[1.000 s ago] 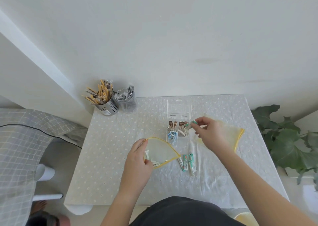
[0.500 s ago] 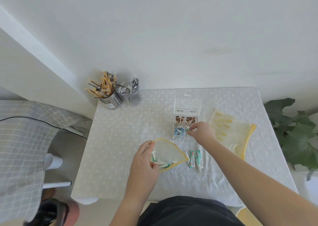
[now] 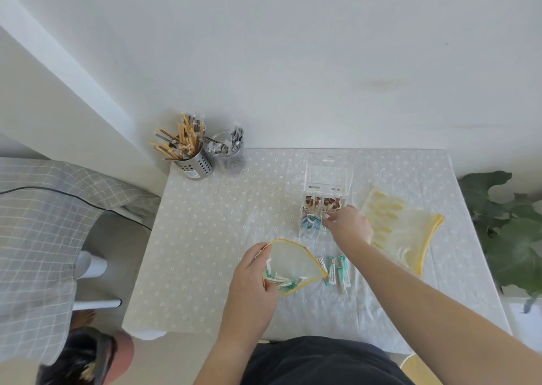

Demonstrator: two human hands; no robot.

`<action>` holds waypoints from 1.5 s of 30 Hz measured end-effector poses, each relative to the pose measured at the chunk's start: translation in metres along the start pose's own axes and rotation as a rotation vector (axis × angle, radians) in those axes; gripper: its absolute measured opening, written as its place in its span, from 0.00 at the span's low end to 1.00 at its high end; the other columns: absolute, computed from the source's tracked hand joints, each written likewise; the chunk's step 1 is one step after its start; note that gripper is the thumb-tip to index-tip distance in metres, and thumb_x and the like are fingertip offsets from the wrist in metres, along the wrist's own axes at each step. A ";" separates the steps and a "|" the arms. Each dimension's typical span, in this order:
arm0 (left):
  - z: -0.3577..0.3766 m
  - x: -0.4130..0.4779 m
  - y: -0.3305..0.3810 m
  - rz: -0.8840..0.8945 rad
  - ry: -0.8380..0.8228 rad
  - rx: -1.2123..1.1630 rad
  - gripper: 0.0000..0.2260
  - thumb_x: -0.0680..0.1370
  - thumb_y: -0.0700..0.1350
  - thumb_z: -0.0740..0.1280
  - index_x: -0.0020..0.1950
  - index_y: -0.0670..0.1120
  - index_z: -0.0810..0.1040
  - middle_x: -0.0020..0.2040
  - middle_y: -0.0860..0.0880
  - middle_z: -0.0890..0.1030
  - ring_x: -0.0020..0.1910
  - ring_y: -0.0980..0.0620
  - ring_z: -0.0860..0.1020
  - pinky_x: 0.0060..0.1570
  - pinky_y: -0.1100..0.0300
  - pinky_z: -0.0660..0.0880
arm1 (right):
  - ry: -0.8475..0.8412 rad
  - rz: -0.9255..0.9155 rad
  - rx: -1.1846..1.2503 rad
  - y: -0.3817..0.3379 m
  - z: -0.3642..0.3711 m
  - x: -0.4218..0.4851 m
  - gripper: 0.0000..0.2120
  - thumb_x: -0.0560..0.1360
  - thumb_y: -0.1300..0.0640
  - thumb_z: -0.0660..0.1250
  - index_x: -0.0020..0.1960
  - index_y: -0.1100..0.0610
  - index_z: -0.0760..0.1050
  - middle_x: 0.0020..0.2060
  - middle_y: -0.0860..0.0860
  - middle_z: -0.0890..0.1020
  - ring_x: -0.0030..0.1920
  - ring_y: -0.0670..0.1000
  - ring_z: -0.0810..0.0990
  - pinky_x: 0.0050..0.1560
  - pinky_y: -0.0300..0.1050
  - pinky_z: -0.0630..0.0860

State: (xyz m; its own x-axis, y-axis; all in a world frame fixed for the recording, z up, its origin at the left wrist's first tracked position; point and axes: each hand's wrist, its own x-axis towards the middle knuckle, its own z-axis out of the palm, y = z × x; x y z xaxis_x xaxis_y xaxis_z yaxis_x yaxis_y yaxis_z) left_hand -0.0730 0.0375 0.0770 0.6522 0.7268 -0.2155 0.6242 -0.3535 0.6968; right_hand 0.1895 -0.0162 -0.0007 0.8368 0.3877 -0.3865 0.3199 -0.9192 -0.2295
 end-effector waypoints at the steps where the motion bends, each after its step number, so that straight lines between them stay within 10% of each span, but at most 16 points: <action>1: 0.000 -0.001 -0.001 0.000 -0.005 0.004 0.30 0.78 0.32 0.63 0.79 0.52 0.72 0.75 0.64 0.68 0.74 0.60 0.69 0.69 0.54 0.76 | 0.007 0.000 -0.010 0.000 -0.001 -0.001 0.13 0.76 0.42 0.71 0.46 0.51 0.85 0.47 0.49 0.77 0.43 0.56 0.82 0.38 0.44 0.77; 6: -0.001 -0.003 -0.001 0.010 -0.008 0.005 0.31 0.78 0.32 0.62 0.79 0.52 0.72 0.76 0.65 0.67 0.76 0.59 0.68 0.70 0.53 0.76 | 0.018 -0.018 -0.016 0.000 -0.003 -0.003 0.18 0.76 0.41 0.71 0.35 0.52 0.79 0.45 0.49 0.75 0.39 0.55 0.80 0.35 0.42 0.72; 13: -0.003 -0.005 0.002 0.025 -0.025 0.010 0.31 0.79 0.32 0.64 0.81 0.53 0.70 0.78 0.66 0.65 0.77 0.61 0.66 0.71 0.53 0.75 | 0.067 -0.050 0.154 0.008 -0.019 -0.024 0.13 0.79 0.42 0.65 0.45 0.48 0.83 0.52 0.47 0.76 0.40 0.55 0.81 0.35 0.43 0.74; 21: -0.009 -0.006 0.020 0.115 -0.035 -0.026 0.29 0.79 0.35 0.65 0.79 0.54 0.73 0.76 0.70 0.66 0.70 0.67 0.71 0.64 0.58 0.79 | -0.211 -0.405 0.424 -0.001 -0.092 -0.114 0.08 0.77 0.50 0.70 0.41 0.48 0.82 0.29 0.48 0.82 0.29 0.45 0.79 0.35 0.42 0.78; 28: -0.010 -0.011 0.041 0.269 -0.040 -0.064 0.27 0.81 0.34 0.65 0.77 0.55 0.76 0.75 0.69 0.69 0.72 0.68 0.70 0.54 0.65 0.81 | -0.428 -0.605 -0.041 -0.017 -0.064 -0.131 0.24 0.82 0.57 0.61 0.77 0.50 0.68 0.69 0.50 0.78 0.66 0.53 0.78 0.66 0.49 0.75; 32: -0.008 -0.013 0.046 0.325 -0.040 -0.066 0.28 0.80 0.33 0.64 0.77 0.55 0.76 0.74 0.69 0.70 0.73 0.65 0.71 0.52 0.64 0.81 | -0.370 -0.684 -0.341 -0.025 -0.045 -0.131 0.29 0.80 0.66 0.61 0.79 0.54 0.59 0.64 0.57 0.77 0.56 0.59 0.83 0.48 0.48 0.75; 41: 0.000 -0.020 0.044 0.315 -0.047 -0.018 0.28 0.81 0.35 0.63 0.79 0.54 0.72 0.77 0.69 0.66 0.74 0.69 0.67 0.63 0.61 0.78 | -0.389 -0.593 -0.691 -0.022 -0.026 -0.133 0.04 0.80 0.64 0.62 0.51 0.59 0.74 0.45 0.54 0.77 0.55 0.57 0.84 0.51 0.48 0.78; 45: 0.005 -0.023 0.046 0.313 -0.068 -0.013 0.28 0.81 0.35 0.63 0.80 0.54 0.72 0.77 0.70 0.65 0.72 0.70 0.68 0.63 0.61 0.78 | -0.371 -0.559 -0.684 -0.016 -0.014 -0.135 0.09 0.80 0.64 0.63 0.58 0.60 0.78 0.50 0.55 0.81 0.55 0.58 0.84 0.50 0.48 0.78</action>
State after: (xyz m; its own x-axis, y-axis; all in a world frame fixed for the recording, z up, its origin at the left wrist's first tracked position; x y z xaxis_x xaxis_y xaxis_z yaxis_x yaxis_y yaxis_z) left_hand -0.0569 0.0016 0.1110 0.8394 0.5424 -0.0340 0.3831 -0.5462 0.7449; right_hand 0.0777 -0.0549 0.0670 0.3280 0.6714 -0.6646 0.9190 -0.3898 0.0597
